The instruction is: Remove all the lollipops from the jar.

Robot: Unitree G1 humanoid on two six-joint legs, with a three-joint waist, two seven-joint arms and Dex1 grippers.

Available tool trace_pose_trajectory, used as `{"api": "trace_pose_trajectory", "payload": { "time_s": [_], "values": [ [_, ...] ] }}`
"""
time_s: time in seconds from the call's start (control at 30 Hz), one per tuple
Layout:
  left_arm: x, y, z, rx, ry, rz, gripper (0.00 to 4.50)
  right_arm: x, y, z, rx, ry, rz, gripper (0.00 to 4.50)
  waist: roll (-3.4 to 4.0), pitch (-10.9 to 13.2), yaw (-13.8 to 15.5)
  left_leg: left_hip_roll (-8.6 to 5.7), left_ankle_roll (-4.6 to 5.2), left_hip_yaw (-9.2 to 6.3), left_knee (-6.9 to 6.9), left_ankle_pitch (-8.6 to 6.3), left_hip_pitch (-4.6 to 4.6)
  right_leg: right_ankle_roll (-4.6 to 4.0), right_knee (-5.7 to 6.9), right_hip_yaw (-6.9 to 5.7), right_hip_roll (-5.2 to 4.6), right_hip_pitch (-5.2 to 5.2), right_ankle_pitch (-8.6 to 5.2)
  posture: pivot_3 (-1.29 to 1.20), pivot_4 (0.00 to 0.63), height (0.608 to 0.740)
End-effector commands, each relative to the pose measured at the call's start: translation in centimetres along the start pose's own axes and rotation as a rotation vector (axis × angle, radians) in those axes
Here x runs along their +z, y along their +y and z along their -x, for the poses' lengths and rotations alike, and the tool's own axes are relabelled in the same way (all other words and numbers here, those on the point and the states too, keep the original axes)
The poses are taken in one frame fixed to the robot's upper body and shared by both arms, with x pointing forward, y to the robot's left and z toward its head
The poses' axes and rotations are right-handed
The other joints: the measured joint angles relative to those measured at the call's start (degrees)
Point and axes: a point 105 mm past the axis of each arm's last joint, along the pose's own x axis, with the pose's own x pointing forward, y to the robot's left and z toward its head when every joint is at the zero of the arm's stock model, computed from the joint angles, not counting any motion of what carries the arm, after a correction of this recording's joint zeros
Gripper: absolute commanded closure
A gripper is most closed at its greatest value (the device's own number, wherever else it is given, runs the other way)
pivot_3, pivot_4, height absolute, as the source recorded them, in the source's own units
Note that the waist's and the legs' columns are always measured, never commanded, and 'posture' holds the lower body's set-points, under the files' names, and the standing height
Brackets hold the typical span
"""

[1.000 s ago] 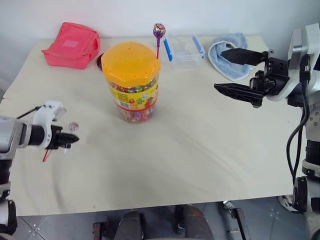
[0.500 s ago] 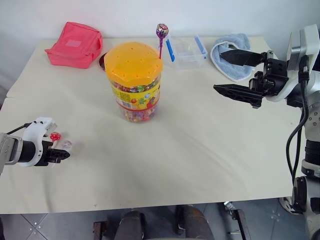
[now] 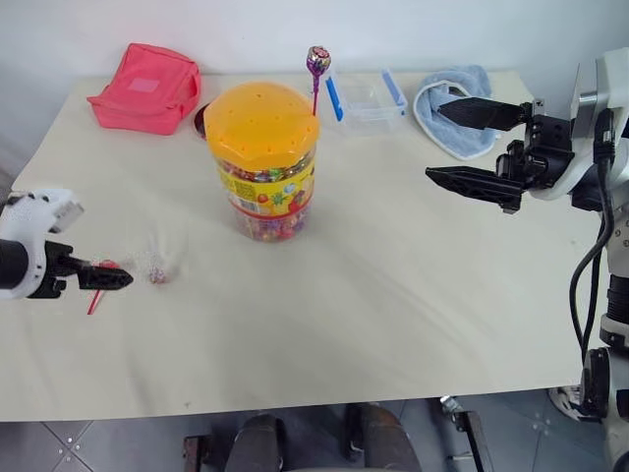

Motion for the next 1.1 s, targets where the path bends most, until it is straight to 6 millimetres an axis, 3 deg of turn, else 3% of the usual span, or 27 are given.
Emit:
{"api": "trace_pose_trajectory", "payload": {
  "time_s": [0.03,0.23,0.37,0.53,0.63,0.77,0.93,1.1],
  "values": [
    [2.4,-0.7,2.5,0.007,-0.114,-0.060,0.03,1.8,-0.6,0.6,-0.020,-0.018,0.083,0.00,0.00,0.00,-0.10,0.00,0.00,0.00,0.00,0.00,0.00,0.00,0.00,0.00,0.00,0.00,0.00,0.00,0.150,0.740],
    [5.1,-1.7,3.8,-0.035,-0.286,-0.177,0.03,1.7,-0.9,0.5,-0.024,-0.015,0.092,0.00,0.00,0.00,-0.22,0.00,0.00,0.11,-0.04,0.00,0.00,0.00,0.03,0.10,0.04,-0.11,0.00,0.00,0.150,0.740],
    [8.1,-2.3,5.0,-0.132,-0.647,-0.296,0.03,1.1,-2.1,0.4,-0.104,0.021,0.101,0.00,0.01,0.00,-0.20,0.01,0.00,0.16,0.00,0.00,0.00,0.00,0.07,0.13,0.03,-0.13,0.00,0.00,0.150,0.740],
    [7.4,-2.5,4.7,-0.304,-0.801,-0.360,0.03,-0.8,-3.8,-0.5,-0.187,0.099,0.052,0.00,-0.01,-0.01,-0.33,0.01,0.00,0.25,0.02,0.00,0.01,0.00,0.17,0.21,0.03,-0.23,0.00,0.00,0.150,0.740],
    [7.1,-3.4,5.4,-0.535,-0.973,-0.438,0.03,-2.2,-5.0,-3.4,-0.238,0.132,-0.032,0.00,-0.01,-0.02,-0.82,0.01,0.00,0.55,0.01,0.00,0.02,0.00,0.34,0.44,0.04,-0.46,0.00,0.00,0.150,0.740],
    [6.6,-3.6,5.7,-0.688,-1.074,-0.484,0.03,-1.7,-6.0,-6.7,-0.247,0.055,-0.130,0.00,-0.01,-0.02,-1.87,0.01,0.00,0.63,0.03,0.01,-0.08,-0.03,0.58,0.56,0.04,-0.71,0.02,0.00,0.150,0.740],
    [6.2,-3.2,5.1,-0.719,-1.081,-0.533,0.03,-0.5,-6.3,-10.1,-0.197,-0.058,-0.149,0.00,-0.01,-0.03,-2.39,0.01,0.01,0.68,0.00,0.00,-0.08,-0.03,0.56,0.52,0.03,-0.72,0.02,0.00,0.150,0.740],
    [6.4,-2.9,4.5,-0.699,-1.086,-0.528,0.03,0.5,-5.1,-13.7,-0.078,-0.116,-0.162,0.00,-0.02,-0.03,-2.97,0.01,0.01,0.66,0.01,0.00,-0.08,-0.03,0.57,0.52,0.02,-0.72,0.02,0.00,0.150,0.740]
  ]
}}
